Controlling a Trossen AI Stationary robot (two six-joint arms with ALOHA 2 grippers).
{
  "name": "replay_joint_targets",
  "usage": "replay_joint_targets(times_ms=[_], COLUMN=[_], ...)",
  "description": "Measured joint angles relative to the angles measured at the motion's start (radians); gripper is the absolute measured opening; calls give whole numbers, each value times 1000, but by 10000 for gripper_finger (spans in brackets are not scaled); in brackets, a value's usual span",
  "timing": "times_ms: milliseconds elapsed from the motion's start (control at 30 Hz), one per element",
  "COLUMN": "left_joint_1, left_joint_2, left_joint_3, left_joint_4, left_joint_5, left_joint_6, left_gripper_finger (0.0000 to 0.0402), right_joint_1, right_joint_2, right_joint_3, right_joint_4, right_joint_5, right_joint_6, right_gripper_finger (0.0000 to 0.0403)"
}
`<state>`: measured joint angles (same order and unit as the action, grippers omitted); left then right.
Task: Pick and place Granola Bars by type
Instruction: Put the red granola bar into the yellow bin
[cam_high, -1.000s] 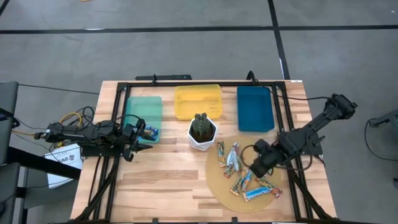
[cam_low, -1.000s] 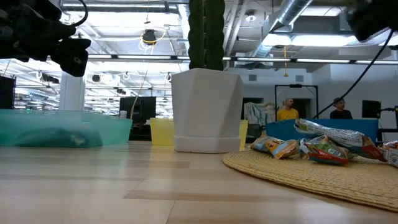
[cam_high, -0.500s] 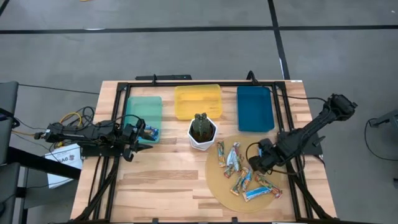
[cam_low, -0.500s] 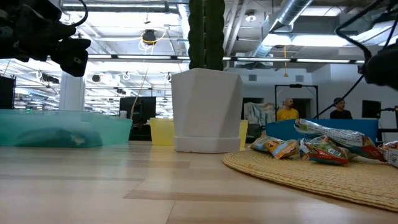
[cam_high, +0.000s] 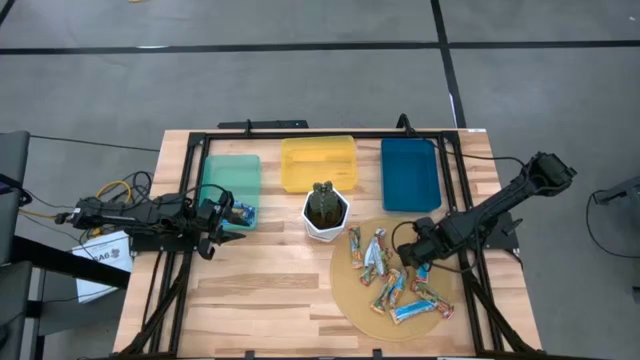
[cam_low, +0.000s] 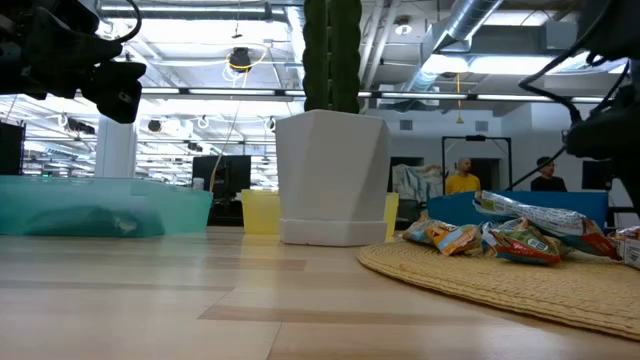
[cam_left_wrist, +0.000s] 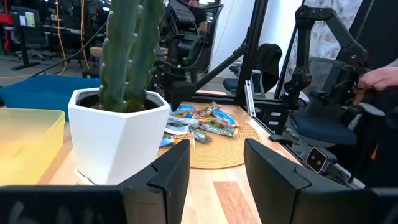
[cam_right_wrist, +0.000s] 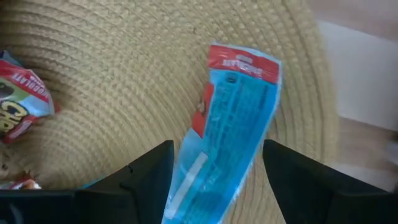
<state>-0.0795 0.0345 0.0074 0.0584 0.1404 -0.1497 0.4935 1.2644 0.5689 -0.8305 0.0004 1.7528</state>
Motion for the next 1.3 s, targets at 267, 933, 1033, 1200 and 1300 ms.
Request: replay_joint_targets(times_ms=[267, 933, 1033, 1200, 1300], left_joint_1=[0, 0, 0, 0, 0], left_joint_2=[0, 0, 0, 0, 0], left_joint_3=[0, 0, 0, 0, 0], left_joint_4=[0, 0, 0, 0, 0], left_joint_5=[0, 0, 0, 0, 0], left_joint_6=[0, 0, 0, 0, 0], left_gripper_finger=[144, 144, 144, 144, 144], right_joint_1=[-38, -57, -58, -58, -59], right_joint_2=[0, 0, 0, -2, -2], right_joint_3=[-38, -38, -38, -38, -18], right_joint_4=[51, 58, 80, 129, 137], right_joint_5=[-23, 0, 20, 55, 78], right_joint_6=[-39, -107, -137, -140, -140], right_gripper_finger=[239, 19, 14, 27, 28])
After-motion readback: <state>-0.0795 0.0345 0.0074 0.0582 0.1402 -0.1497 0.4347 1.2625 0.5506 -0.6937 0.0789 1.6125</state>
